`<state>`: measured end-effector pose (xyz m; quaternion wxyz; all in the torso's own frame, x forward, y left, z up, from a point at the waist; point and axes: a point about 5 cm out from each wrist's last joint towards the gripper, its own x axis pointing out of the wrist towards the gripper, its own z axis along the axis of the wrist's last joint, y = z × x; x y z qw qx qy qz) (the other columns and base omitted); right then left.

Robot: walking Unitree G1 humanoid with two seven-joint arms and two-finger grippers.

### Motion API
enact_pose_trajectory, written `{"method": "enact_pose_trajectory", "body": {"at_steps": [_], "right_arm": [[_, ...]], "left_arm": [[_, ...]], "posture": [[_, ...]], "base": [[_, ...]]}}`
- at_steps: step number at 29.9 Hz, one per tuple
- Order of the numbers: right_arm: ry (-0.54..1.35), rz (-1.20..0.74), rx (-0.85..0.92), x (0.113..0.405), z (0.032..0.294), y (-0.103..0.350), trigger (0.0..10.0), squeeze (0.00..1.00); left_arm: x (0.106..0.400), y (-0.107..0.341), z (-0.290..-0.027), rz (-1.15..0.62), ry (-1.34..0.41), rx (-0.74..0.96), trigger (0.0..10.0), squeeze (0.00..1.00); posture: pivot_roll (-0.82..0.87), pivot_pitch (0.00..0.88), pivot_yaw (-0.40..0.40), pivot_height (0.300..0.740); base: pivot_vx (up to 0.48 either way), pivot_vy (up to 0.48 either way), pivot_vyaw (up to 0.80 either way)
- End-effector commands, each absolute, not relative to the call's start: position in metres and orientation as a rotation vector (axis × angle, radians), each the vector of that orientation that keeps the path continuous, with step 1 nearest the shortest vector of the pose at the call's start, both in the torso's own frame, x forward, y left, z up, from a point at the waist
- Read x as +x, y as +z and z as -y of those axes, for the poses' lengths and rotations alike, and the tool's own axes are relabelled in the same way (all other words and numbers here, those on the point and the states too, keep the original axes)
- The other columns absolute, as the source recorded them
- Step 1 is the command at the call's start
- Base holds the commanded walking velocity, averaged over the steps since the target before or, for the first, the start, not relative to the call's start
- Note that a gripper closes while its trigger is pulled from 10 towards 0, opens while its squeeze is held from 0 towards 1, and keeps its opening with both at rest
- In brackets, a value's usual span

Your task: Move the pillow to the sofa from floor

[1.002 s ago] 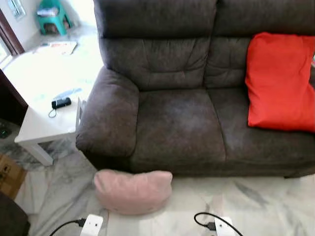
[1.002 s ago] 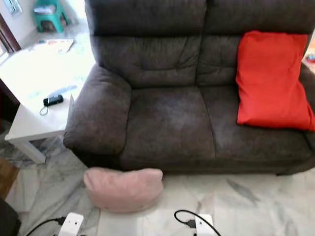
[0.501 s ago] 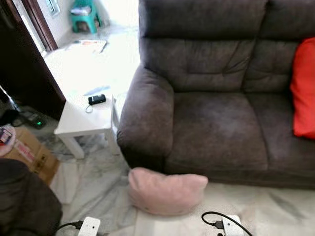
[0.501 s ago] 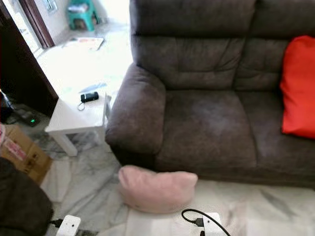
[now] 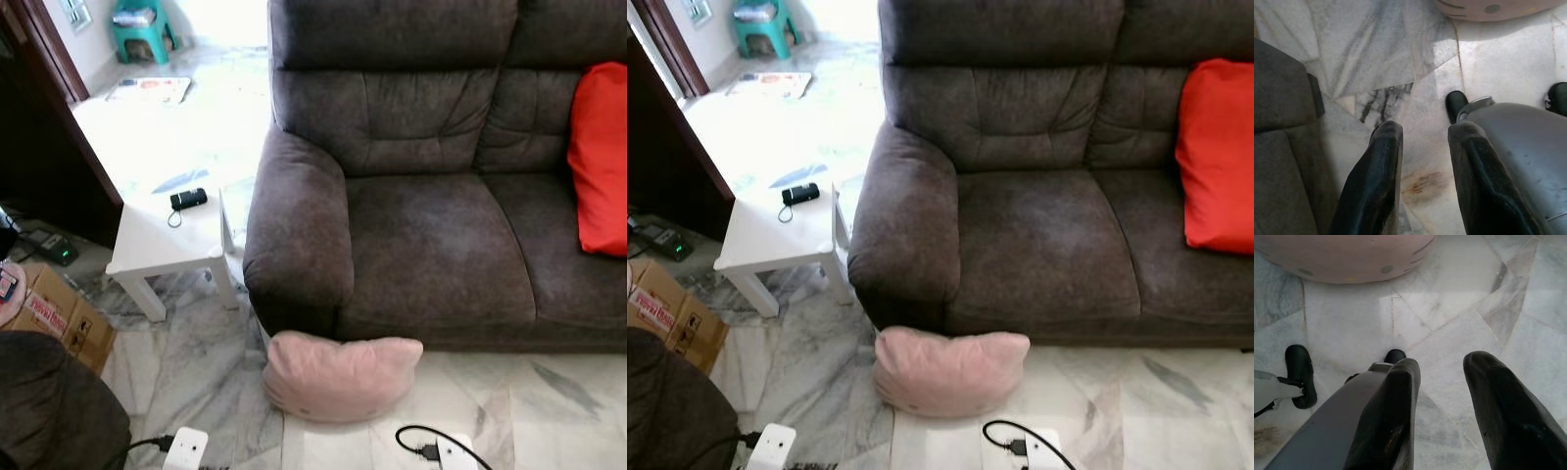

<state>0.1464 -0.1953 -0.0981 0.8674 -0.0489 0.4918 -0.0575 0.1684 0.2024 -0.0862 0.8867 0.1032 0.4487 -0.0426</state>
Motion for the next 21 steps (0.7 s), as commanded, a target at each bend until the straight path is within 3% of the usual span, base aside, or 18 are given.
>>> {"method": "enact_pose_trajectory", "body": {"at_steps": [1,7,21], "right_arm": [[-0.13,-1.041,-0.103,0.1434,0.1974,-0.099,10.0,0.0],[-0.133,-1.037,-0.106,0.1442,0.1997,-0.0984,10.0,0.0],[-0.129,-1.029,-0.103,0.1456,0.197,-0.0981,10.0,0.0]], "left_arm": [[0.1621,-0.0892,-0.2032,-0.961,-0.088,0.202,10.0,0.0],[0.1624,-0.089,-0.203,-0.959,-0.085,0.195,10.0,0.0],[0.1622,-0.0891,-0.2031,-0.959,-0.08,0.193,10.0,0.0]], "posture": [[0.06,0.095,0.023,0.74],[0.06,0.099,0.022,0.74],[0.06,0.101,0.023,0.74]], "base": [[0.0,0.0,0.0],[0.0,0.0,0.0],[0.282,0.0,0.0]]}}
